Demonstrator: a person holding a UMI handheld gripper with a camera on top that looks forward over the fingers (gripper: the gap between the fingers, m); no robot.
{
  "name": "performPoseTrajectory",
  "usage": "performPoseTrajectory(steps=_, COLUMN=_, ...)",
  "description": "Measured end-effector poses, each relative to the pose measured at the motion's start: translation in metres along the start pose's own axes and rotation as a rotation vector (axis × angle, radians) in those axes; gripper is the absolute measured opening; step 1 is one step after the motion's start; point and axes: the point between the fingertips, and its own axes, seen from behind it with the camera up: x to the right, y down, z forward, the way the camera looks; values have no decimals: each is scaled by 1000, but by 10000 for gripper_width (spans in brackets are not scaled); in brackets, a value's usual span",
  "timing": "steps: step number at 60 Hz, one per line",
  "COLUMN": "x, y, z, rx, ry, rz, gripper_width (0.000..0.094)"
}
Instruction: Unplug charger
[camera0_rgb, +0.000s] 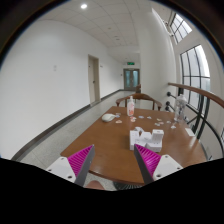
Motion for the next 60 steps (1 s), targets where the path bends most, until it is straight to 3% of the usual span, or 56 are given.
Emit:
performPoseTrajectory(steps=11, x=62, y=-3, z=34, rx=-2, ry=54, rz=35, gripper_width=821)
performPoseTrajectory(steps=30, x=182, y=7, z=114, rx=-35, ry=271, rz=31, gripper_width=821)
performPoseTrajectory(steps=37, x=202, y=6, z=146, rx=-26, ry=292, rz=45, gripper_width=800)
performPoseTrajectory(steps=40, x=207, y=5, z=158, rx=-23, ry=292, rz=56, gripper_width=718)
performPoseTrajectory(steps=42, x=212, y=7, z=164, rx=-30, ry=299, rz=59, gripper_width=564)
performPoseTrajectory(steps=44, x=208, y=9, z=172, rx=-34, ry=273, rz=71, gripper_width=472)
performPoseTrajectory(steps=45, x=205, y=12, z=174, rx=-42, ry=257, rz=87, gripper_width=373)
performPoseTrajectory(steps=50, x=208, y=8, z=173, rx=-4, ry=279, rz=90, gripper_width=350)
performPoseTrajectory(steps=60, x=204, y=4, z=174, rx=20, ry=250, rz=91, gripper_width=196)
